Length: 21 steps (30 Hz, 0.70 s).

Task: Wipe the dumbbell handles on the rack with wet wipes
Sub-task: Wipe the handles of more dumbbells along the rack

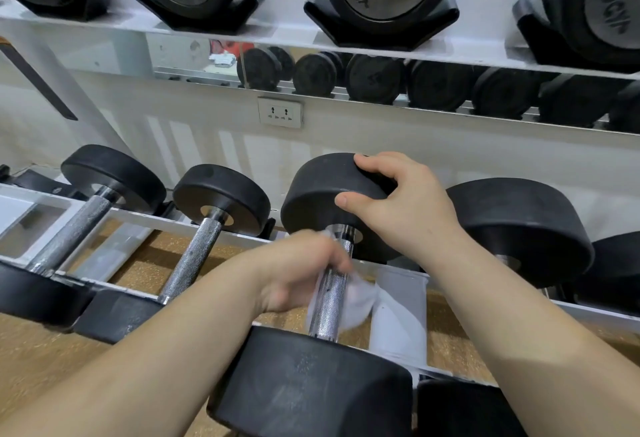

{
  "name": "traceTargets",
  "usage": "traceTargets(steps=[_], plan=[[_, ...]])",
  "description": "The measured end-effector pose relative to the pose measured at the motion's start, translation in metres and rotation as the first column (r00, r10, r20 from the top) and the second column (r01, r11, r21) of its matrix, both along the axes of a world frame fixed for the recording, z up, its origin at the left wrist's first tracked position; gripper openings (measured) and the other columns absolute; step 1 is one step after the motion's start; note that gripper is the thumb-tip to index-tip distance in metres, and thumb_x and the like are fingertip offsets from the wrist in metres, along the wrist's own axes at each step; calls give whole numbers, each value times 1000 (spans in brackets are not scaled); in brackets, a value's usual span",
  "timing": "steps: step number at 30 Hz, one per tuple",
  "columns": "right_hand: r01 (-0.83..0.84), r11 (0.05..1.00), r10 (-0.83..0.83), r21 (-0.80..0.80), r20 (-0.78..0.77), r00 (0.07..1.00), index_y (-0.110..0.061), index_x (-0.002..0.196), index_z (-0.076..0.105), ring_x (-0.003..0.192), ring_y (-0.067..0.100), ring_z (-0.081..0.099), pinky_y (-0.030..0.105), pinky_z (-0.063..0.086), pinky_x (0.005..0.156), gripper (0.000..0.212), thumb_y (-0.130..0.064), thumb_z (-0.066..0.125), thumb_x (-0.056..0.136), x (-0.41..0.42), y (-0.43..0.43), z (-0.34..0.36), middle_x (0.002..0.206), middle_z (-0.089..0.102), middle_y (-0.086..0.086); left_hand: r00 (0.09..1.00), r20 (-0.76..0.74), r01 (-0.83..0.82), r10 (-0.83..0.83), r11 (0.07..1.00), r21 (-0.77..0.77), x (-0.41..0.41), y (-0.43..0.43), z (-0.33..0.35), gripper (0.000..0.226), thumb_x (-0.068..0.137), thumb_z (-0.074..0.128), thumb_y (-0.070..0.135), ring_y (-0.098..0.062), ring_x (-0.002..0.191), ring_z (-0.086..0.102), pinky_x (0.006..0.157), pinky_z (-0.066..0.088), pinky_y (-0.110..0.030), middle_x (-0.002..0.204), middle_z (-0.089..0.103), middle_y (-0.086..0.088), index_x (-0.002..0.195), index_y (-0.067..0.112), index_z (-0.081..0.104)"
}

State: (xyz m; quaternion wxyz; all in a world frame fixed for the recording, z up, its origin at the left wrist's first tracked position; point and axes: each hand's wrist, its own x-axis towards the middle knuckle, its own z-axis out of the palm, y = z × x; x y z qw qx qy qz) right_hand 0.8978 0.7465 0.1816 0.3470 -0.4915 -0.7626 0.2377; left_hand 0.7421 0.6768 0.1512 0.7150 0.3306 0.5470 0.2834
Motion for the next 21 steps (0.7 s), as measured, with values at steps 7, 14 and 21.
traceTargets(steps=[7, 14, 21], plan=[[27, 1000, -27, 2, 67, 997, -44, 130, 62, 127, 7, 52, 41, 49, 99, 53, -51, 81, 81, -2, -6, 4, 127, 56, -28, 958, -212, 195, -193, 981, -10, 7, -17, 2, 23, 68, 66, 10, -32, 82, 56, 70, 45, -38, 92, 60, -22, 90, 6, 62], [-8, 1000, 10, -19, 84, 996, -41, 132, 54, 125, 14, 51, 43, 50, 97, 52, -47, 77, 86, -5, -9, 6, 128, 53, -19, 516, -795, 487, -318, 873, -33, 19, -21, 27, 12, 101, 51, 23, -20, 69, 55, 61, 43, -26, 81, 61, -7, 94, 17, 59], [0, 1000, 1, -3, 114, 993, -37, 135, 49, 129, 15, 45, 36, 44, 96, 55, -41, 76, 87, -10, -11, 4, 134, 50, -13, 904, -423, 113, -62, 989, 95, 21, 4, 9, 23, 93, 56, 12, -34, 79, 66, 67, 48, -36, 98, 72, -27, 112, 3, 62]])
